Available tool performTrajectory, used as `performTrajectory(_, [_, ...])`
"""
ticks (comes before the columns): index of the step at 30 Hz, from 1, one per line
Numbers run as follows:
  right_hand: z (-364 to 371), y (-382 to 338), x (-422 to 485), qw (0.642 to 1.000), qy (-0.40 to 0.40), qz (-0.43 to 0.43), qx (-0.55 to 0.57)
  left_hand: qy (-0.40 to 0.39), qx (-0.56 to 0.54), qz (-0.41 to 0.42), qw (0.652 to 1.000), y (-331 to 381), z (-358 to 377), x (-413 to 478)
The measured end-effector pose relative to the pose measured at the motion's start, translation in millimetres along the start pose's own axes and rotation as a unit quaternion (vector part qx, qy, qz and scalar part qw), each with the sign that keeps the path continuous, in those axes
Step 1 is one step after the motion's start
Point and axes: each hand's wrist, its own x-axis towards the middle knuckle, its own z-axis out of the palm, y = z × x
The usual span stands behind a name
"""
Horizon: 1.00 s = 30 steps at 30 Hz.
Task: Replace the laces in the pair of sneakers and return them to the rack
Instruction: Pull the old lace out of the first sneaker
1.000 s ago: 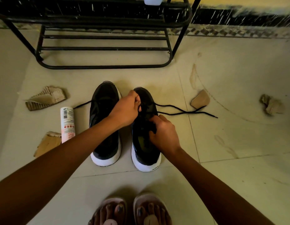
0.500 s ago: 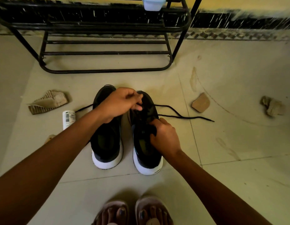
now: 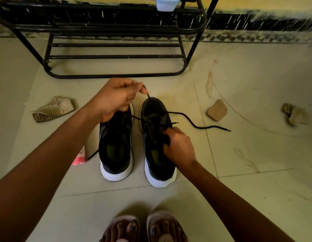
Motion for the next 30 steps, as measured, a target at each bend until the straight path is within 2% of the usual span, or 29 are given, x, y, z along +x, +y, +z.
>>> performTrajectory(1, [0,0,0,1.0,-0.002,0.0,-0.002,0.027,0.186,0.018,0.982,-1,-6,1])
performTrajectory(2, [0,0,1,1.0,-0.003,0.0,-0.006,0.06,0.368,0.033,0.927,0,-13,2])
performTrajectory(3, [0,-1,1,1.0,-0.005,0.001,-0.009,0.099,0.498,0.038,0.861,1,-19,1])
performTrajectory(4, [0,-1,1,1.0,-0.006,0.002,-0.01,0.141,0.558,0.037,0.817,5,-23,1])
performTrajectory(5, [0,0,1,1.0,-0.007,0.003,-0.01,0.169,0.564,0.044,0.807,9,-24,0])
performTrajectory(6, [0,0,1,1.0,-0.007,0.004,-0.009,0.162,0.515,0.052,0.84,12,-22,-1])
performTrajectory(7, [0,-1,1,1.0,-0.008,0.004,-0.008,0.143,0.391,0.05,0.908,13,-21,-1])
performTrajectory(8, [-1,-1,1,1.0,-0.008,0.003,-0.009,0.108,0.2,0.022,0.974,14,-16,-1])
performTrajectory(9, [-1,-1,1,1.0,-0.008,0.002,-0.01,0.071,-0.024,-0.012,0.997,17,-12,-4])
performTrajectory(10, [-1,0,1,1.0,-0.009,0.0,-0.011,0.056,-0.198,-0.036,0.978,19,-14,-5])
performTrajectory(11, [-1,0,1,1.0,-0.008,-0.002,-0.01,0.073,-0.268,-0.045,0.96,17,-18,-4])
performTrajectory(12, [-1,0,0,1.0,-0.007,-0.003,-0.009,0.114,-0.238,-0.04,0.964,15,-21,-3])
performTrajectory(13, [-1,1,0,1.0,-0.006,-0.005,-0.008,0.172,-0.105,-0.009,0.979,12,-26,-3])
performTrajectory(14, [0,1,0,1.0,-0.006,-0.006,-0.007,0.233,0.099,0.043,0.967,10,-31,-3])
performTrajectory(15, [0,1,0,1.0,-0.006,-0.006,-0.007,0.275,0.299,0.108,0.908,8,-36,-4])
performTrajectory(16, [0,1,1,1.0,-0.005,-0.007,-0.007,0.298,0.443,0.162,0.83,10,-41,-6])
performTrajectory(17, [1,1,1,1.0,-0.005,-0.007,-0.006,0.308,0.511,0.186,0.78,15,-45,-10])
performTrajectory(18, [1,1,1,1.0,-0.005,-0.007,-0.006,0.31,0.526,0.177,0.772,20,-48,-11])
performTrajectory(20, [1,1,1,1.0,-0.003,-0.008,-0.004,0.281,0.515,0.134,0.799,21,-52,-5])
performTrajectory(23, [-3,2,0,1.0,-0.014,-0.007,0.008,0.158,0.482,0.032,0.861,5,-39,0])
performTrajectory(25, [-13,6,5,0.998,-0.051,0.01,0.027,0.113,0.492,0.02,0.863,-10,-20,-3])
performTrajectory(27, [-26,14,14,0.989,-0.115,0.029,0.089,0.079,0.513,0.037,0.854,-24,-1,-6])
performTrajectory(28, [-32,17,18,0.979,-0.137,0.036,0.144,0.047,0.493,0.025,0.868,-28,9,-8])
performTrajectory(30, [-37,20,27,0.972,-0.107,0.026,0.207,-0.042,0.451,-0.031,0.891,-36,27,-11])
